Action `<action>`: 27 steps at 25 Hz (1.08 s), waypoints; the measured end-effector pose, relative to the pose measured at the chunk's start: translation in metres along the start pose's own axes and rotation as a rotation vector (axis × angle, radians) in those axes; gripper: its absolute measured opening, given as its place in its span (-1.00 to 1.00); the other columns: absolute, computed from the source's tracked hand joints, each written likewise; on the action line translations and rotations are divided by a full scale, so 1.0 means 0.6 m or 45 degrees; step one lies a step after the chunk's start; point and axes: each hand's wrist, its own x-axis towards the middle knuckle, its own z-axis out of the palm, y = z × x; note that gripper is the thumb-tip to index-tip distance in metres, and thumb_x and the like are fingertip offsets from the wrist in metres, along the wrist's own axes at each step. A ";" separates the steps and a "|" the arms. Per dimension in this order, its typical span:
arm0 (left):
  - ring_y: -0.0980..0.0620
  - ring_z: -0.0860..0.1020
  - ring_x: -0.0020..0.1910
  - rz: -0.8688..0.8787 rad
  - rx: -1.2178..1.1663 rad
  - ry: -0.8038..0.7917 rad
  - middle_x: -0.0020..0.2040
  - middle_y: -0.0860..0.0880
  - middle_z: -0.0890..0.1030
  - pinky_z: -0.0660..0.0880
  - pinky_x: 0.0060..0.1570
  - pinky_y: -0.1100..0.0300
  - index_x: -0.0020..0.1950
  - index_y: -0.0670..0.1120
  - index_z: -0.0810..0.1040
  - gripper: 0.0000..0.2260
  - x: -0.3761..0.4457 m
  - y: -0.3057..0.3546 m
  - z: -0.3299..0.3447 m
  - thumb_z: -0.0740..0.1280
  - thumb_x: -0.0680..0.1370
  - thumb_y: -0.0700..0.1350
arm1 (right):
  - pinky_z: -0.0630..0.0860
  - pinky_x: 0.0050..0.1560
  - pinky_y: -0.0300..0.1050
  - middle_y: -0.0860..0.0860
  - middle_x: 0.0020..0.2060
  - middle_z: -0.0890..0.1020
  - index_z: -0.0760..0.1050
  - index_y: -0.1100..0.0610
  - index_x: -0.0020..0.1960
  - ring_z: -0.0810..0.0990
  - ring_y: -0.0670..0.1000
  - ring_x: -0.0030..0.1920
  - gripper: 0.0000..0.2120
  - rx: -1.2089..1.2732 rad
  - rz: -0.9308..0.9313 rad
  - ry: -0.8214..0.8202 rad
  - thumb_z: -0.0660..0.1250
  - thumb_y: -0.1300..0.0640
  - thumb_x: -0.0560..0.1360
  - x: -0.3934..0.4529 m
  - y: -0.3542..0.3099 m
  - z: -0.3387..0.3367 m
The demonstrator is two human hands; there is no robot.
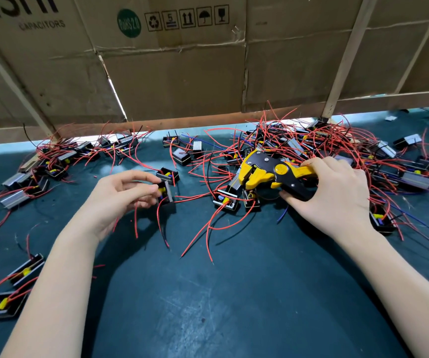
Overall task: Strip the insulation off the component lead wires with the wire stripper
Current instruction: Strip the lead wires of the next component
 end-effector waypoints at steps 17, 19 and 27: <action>0.04 0.65 -0.24 0.163 0.035 -0.571 -0.19 -0.12 0.70 0.56 -0.16 0.30 0.01 -0.18 0.71 -0.82 -0.028 0.000 0.100 0.35 0.51 -0.15 | 0.30 0.02 0.06 0.06 -0.07 0.59 0.54 0.11 0.04 0.52 0.20 0.04 -0.48 -0.023 0.014 -0.047 0.47 -0.24 0.28 0.000 -0.001 0.001; 0.12 0.58 -0.31 0.152 0.076 -0.598 -0.27 -0.05 0.66 0.52 -0.22 0.34 -0.07 -0.15 0.72 -0.81 -0.029 0.000 0.105 0.33 0.52 -0.11 | 0.30 0.01 0.06 0.06 -0.07 0.59 0.53 0.12 0.04 0.52 0.20 0.04 -0.47 -0.029 0.010 -0.048 0.47 -0.25 0.27 0.000 -0.002 0.001; 0.10 0.44 -0.30 0.216 0.216 -0.685 -0.29 -0.01 0.54 0.40 -0.21 0.35 -0.19 -0.11 0.63 -0.75 -0.035 0.003 0.122 0.29 0.60 -0.05 | 0.30 -0.01 0.05 0.07 -0.09 0.59 0.54 0.12 0.02 0.53 0.20 0.02 -0.49 -0.014 0.010 -0.027 0.49 -0.22 0.26 0.000 -0.001 0.001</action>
